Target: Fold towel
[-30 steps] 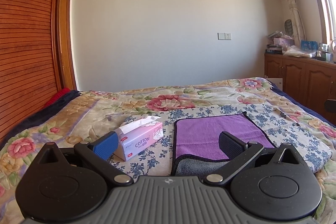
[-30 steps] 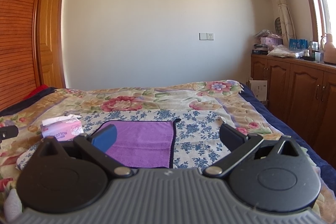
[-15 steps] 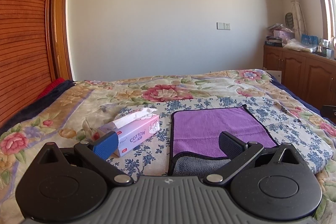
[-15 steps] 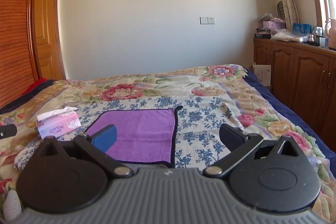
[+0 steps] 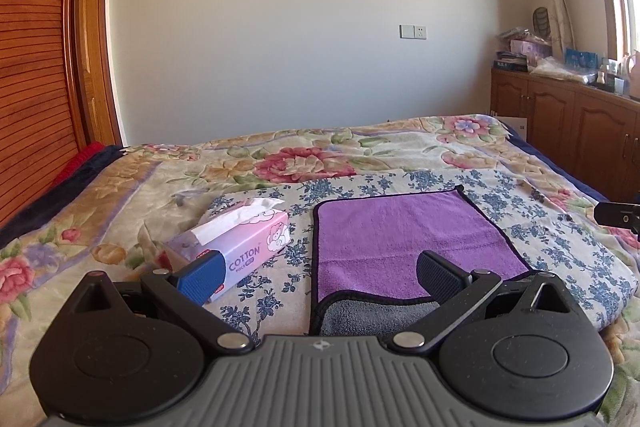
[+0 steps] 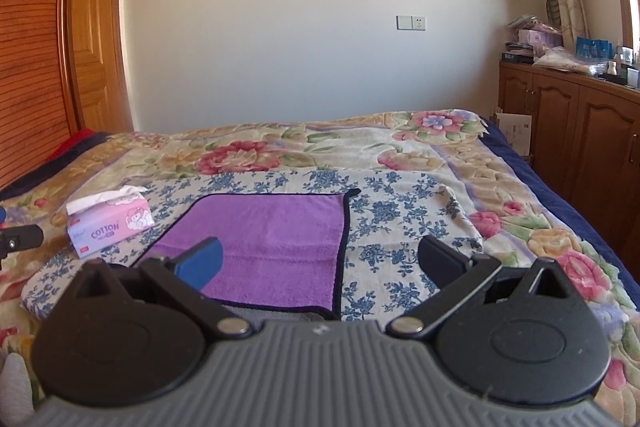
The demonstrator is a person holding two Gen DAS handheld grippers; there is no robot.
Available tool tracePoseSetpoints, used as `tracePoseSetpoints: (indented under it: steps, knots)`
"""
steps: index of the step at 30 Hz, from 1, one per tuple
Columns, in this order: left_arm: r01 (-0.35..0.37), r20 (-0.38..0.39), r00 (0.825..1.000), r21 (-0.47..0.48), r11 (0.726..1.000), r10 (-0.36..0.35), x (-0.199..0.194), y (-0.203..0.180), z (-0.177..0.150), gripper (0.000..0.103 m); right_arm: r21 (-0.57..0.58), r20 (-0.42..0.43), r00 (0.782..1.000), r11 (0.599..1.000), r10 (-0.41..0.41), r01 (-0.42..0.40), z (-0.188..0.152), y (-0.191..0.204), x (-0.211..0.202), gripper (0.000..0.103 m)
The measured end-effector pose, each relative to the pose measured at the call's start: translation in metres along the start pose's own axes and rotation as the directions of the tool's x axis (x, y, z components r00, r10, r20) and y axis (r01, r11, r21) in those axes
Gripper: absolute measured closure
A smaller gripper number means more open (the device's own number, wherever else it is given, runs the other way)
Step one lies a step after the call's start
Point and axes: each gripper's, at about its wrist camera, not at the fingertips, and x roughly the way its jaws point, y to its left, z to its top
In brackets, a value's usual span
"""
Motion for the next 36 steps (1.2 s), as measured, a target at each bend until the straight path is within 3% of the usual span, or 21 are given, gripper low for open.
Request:
tracePoseSetpoints:
  steps: [22,36]
  knots:
    - [0.030,-0.074,0.997,-0.018,0.999,-0.031,0.060,0.009,0.000,0.000,0.014,-0.094,0.995,0.999,0.039,-0.038,0.001,-0.007,0.048,0.000]
    - [0.092,-0.155,0.983,-0.037,0.995,-0.097,0.100,0.015,-0.008,0.012,-0.015,-0.174,0.983,0.998,0.056,-0.060,-0.006,-0.002,0.075,0.000]
